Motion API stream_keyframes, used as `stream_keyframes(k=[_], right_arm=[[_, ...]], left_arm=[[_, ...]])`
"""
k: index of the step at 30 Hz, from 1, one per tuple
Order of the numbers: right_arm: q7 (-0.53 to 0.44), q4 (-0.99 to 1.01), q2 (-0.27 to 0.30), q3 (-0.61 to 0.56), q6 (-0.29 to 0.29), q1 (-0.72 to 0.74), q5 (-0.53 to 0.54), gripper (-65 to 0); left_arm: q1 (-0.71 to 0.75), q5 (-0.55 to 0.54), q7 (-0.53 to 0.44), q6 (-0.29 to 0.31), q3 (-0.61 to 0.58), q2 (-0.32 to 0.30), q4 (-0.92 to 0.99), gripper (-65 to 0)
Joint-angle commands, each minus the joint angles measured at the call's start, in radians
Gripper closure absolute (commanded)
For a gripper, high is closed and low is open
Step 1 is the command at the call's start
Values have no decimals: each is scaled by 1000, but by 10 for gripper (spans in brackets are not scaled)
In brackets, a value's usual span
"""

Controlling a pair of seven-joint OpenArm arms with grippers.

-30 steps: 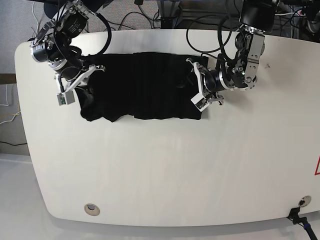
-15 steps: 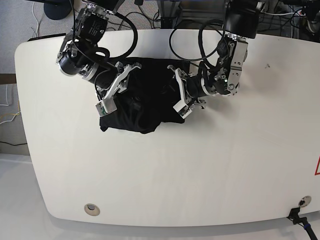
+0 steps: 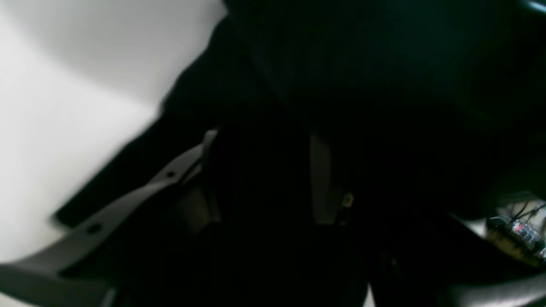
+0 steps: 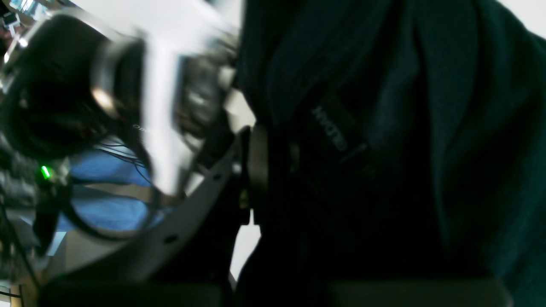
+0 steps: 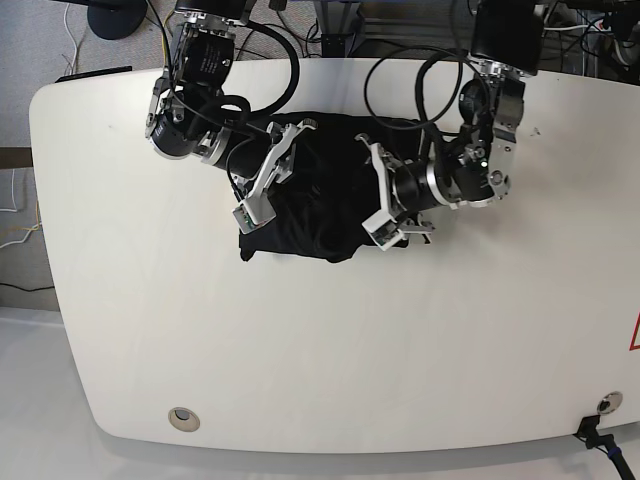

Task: Fold the T-shirt properly
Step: 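Fold the strip's end with the right gripper toward the left gripper, then lift the folded bundle with both grippers and flip it over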

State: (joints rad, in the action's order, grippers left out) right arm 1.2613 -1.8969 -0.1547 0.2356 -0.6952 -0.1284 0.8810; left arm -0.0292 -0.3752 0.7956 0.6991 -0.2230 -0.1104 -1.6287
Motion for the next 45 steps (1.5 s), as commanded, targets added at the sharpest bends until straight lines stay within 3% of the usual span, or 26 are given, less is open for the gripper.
stream_keyframes(k=[1, 6, 12, 21, 29, 45], right_arm=[[-16, -16, -2, -2, -3, 11, 30, 0], [-16, -16, -2, 25, -3, 13, 30, 0], [-16, -16, -2, 29, -3, 14, 30, 0], [-16, -16, -2, 29, -3, 16, 28, 0], [-16, -20, -2, 26, -3, 14, 30, 0], [-41, 92, -2, -107, 9, 46, 31, 0]], left_arm=[[-10, -129, -31, -1, 10, -108, -38, -253], [7, -241, -34, -1, 127, -205, 32, -253], [7, -249, -28, -1, 190, -209, 129, -252], [30, -249, -34, -1, 106, -179, 184, -252], [30, -245, -34, -1, 101, -151, 259, -252], [28, -245, -34, -1, 69, -102, 252, -252]])
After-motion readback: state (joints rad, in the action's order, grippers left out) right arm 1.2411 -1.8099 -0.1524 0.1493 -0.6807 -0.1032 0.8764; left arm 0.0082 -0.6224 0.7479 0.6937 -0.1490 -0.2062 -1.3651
